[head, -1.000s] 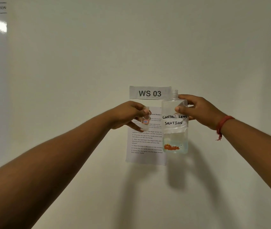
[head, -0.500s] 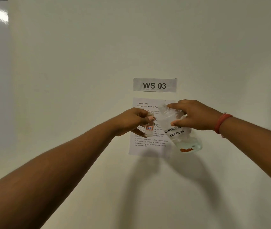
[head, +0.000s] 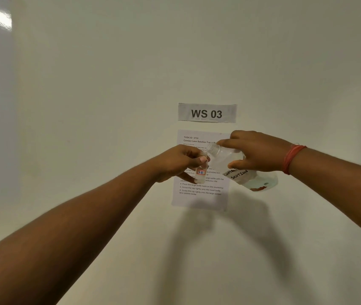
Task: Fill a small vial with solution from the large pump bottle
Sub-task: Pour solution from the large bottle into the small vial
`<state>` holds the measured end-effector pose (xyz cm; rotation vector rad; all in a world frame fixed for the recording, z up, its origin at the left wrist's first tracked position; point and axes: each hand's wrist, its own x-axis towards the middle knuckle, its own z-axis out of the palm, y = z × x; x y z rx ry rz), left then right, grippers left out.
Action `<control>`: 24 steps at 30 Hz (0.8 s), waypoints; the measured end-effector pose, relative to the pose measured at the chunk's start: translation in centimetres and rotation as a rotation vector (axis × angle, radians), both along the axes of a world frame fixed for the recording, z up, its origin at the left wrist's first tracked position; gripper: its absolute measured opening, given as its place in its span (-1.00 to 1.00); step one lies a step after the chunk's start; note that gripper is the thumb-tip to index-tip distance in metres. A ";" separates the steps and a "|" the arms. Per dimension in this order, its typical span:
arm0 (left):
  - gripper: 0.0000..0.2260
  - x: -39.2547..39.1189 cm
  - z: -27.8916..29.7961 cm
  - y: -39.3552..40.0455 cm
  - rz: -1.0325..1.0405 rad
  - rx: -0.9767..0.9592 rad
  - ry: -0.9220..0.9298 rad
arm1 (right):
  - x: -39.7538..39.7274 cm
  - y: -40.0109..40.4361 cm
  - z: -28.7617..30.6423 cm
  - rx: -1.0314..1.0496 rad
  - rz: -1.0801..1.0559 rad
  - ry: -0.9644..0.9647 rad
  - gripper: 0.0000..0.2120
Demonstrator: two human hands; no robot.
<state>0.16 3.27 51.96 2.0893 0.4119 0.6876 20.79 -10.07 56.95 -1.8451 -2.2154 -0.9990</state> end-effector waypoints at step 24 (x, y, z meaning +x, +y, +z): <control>-0.80 0.5 -0.7 0.2 -0.006 -0.003 -0.002 | -0.6 -0.2 0.9 -0.034 -0.049 -0.180 -0.34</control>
